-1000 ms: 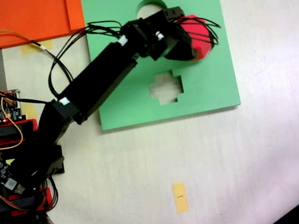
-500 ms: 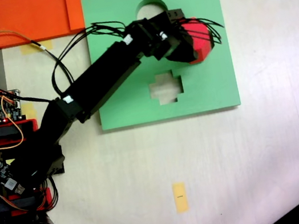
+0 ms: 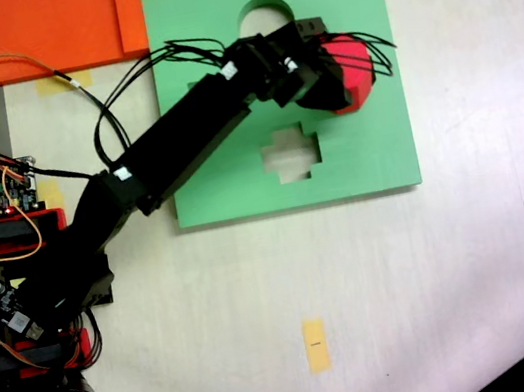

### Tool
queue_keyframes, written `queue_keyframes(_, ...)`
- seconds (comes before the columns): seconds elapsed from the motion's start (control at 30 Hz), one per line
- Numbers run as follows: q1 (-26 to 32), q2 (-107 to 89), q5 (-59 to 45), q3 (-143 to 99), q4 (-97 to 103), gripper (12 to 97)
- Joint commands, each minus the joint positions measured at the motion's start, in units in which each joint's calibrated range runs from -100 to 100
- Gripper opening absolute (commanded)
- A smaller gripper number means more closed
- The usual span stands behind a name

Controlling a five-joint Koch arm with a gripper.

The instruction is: Put the octagonal pillar block into the corresponding hole

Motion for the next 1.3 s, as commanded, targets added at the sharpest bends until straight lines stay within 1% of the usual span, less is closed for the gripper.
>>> queue_keyframes(0.0, -0.4, -1.3, -1.1, 6.1, 5.2, 42.4)
queue_keyframes(0.6, -0.5, -0.6, -2.3, 6.1, 5.3, 42.4)
queue_keyframes(0.93, -0.2, 1.4, -2.1, 6.3, 10.3, 42.4)
queue_keyframes(1.13, -0.1, 2.1, -1.5, 6.3, 13.1, 44.8)
queue_keyframes(1.27, -0.1, 2.2, -1.1, 6.3, 13.9, 44.9)
